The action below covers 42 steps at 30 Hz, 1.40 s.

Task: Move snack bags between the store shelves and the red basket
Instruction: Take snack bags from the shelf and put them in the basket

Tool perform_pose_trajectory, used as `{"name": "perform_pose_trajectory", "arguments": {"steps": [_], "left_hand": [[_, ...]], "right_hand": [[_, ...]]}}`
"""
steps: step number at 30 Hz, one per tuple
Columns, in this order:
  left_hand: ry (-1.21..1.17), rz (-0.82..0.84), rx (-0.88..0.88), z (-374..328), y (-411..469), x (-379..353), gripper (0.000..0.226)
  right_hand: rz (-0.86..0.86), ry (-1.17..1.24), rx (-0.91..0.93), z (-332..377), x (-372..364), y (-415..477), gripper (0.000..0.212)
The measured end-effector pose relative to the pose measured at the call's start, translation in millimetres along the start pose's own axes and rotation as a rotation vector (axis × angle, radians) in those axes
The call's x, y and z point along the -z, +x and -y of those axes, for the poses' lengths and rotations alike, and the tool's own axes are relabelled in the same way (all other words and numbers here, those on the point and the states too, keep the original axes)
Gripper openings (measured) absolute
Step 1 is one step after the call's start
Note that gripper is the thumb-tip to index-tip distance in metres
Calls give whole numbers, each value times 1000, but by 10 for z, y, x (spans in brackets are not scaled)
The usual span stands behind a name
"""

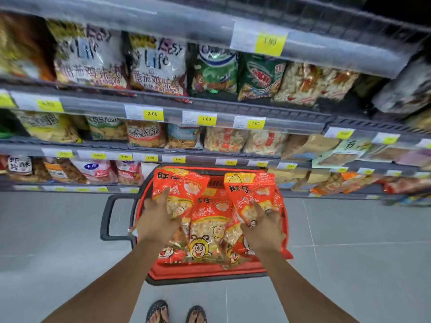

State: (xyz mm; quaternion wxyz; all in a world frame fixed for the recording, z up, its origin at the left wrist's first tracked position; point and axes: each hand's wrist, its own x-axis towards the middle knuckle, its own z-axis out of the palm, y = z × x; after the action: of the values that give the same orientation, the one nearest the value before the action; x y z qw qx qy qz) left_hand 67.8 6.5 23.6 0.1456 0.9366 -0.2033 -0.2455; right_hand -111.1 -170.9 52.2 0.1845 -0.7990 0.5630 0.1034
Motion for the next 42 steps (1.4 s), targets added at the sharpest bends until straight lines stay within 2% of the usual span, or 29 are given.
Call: {"name": "perform_pose_trajectory", "arguments": {"steps": [4,8,16,20,24,30,36,42], "left_hand": [[-109,-117,-138,-305,-352,716,90],[-158,-240,-259,-664,-701,1503,89],[-289,-646,-499,-1335,-1333,3064,88],[-359,-795,-623,-1667,-1641,3793,89],[-388,-942,-722,-1996,-1825,4374,88],[-372,-1133,-738,-2555,-1999,5090,86],[-371,-1176,-688,-3270,-1861,5680,84],[-445,-956,-554,-4096,-1570,6281,78]], "right_hand": [[-94,37,56,220,755,-330,57],[-248,184,141,436,1543,-694,56],[-626,492,333,904,3100,-1292,53],[-827,634,415,1111,3827,-1588,49],[-945,722,481,1286,4478,-1788,49],[-1077,762,514,1545,5342,-1871,49],[-1092,820,559,1776,6160,-1511,50],[-914,851,564,1882,7147,-954,51]]}}
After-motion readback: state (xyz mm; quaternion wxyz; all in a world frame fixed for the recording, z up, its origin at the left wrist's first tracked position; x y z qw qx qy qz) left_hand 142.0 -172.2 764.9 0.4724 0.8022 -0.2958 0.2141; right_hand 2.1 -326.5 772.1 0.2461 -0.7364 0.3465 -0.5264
